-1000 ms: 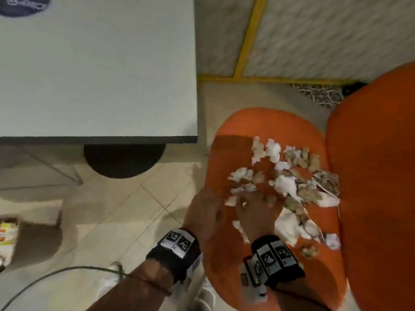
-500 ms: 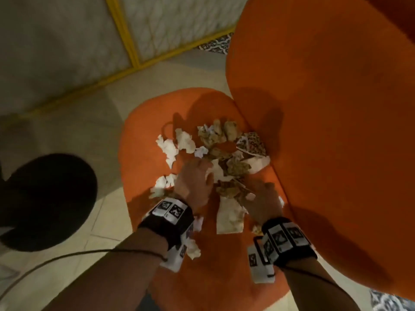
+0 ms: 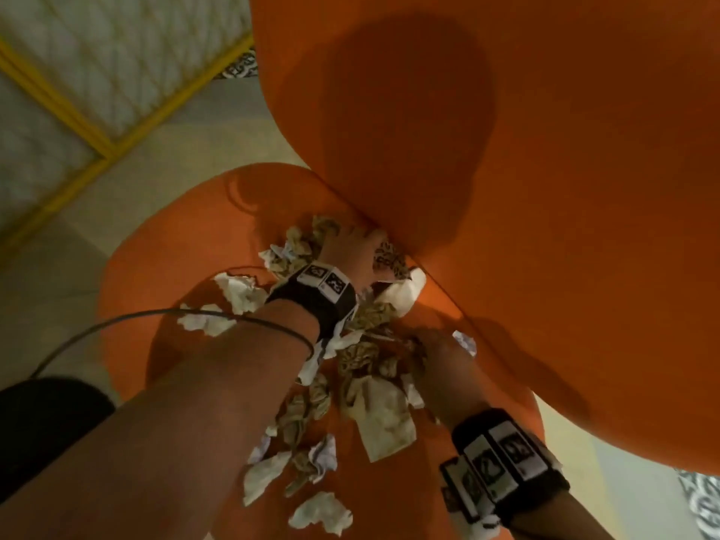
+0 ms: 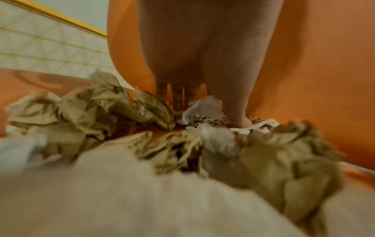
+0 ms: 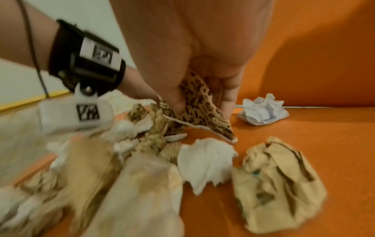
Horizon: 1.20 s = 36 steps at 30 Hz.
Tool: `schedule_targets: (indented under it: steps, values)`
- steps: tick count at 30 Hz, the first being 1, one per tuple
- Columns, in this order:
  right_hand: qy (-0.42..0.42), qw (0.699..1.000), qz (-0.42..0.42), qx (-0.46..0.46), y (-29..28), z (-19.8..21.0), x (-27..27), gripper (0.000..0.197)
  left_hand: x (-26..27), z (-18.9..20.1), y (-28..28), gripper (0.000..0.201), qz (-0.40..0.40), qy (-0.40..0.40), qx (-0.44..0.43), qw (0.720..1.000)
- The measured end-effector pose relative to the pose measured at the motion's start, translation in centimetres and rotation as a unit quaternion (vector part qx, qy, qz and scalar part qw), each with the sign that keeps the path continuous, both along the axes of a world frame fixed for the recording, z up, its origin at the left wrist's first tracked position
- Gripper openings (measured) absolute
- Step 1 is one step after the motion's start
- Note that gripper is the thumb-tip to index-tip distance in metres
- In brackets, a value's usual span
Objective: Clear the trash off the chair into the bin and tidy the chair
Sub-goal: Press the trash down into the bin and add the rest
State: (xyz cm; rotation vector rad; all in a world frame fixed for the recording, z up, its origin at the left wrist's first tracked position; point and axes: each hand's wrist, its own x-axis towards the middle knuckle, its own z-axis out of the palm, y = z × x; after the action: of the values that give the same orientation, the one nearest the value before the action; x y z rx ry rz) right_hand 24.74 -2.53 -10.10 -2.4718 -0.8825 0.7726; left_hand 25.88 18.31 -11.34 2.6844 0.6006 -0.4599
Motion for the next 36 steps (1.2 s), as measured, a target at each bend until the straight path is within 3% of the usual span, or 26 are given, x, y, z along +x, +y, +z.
schedule_targets:
  steps: [4, 6, 8, 12, 16, 21, 27, 30, 34, 36]
  values:
    - [-0.061, 0.994, -0.054, 0.069, 0.9, 1.4, 0.9, 0.009, -0.1, -0.2, -0.2, 0.055, 0.035, -0.056, -0.052, 0.996]
    - [-0.032, 0.991, -0.087, 0.094, 1.9, 1.8, 2.1, 0.004, -0.5, 0.2, 0.0, 0.050, 0.063, -0.076, -0.101, 0.990]
    - [-0.002, 0.993, -0.092, 0.068, 2.9, 1.5, 3.4, 0.016, -1.5, 1.1, 0.5, 0.051, 0.098, -0.095, -0.145, 0.980]
    - [-0.024, 0.991, 0.057, -0.115, 4.6, 0.0, 4.9, 0.068, -5.2, 3.2, 1.7, 0.040, 0.154, -0.181, -0.145, 0.960]
    - [-0.066, 0.969, 0.162, -0.173, 5.7, -0.6, 5.2, 0.063, -9.8, 4.8, 0.3, 0.036, 0.222, -0.243, -0.129, 0.935]
    - [-0.062, 0.962, 0.172, -0.202, 6.4, -0.2, 5.7, 0.046, -14.7, 6.1, -5.4, 0.036, 0.199, -0.196, -0.154, 0.948]
    - [-0.083, 0.972, 0.168, -0.139, 5.5, 1.8, 5.6, 0.007, -16.5, 4.9, -14.8, 0.036, 0.127, -0.101, -0.284, 0.945]
    - [-0.039, 0.987, 0.120, -0.101, 4.6, 2.5, 5.6, 0.019, -15.8, 2.9, -17.0, 0.024, 0.111, -0.086, -0.274, 0.951]
    - [0.004, 0.998, 0.035, -0.044, 3.6, 3.0, 5.2, 0.022, -14.8, 1.2, -16.8, 0.017, 0.138, -0.152, -0.200, 0.958]
    - [0.076, 0.996, -0.018, -0.035, 3.4, 2.8, 5.1, 0.028, -14.5, 1.3, -16.4, 0.020, 0.137, -0.117, -0.178, 0.967]
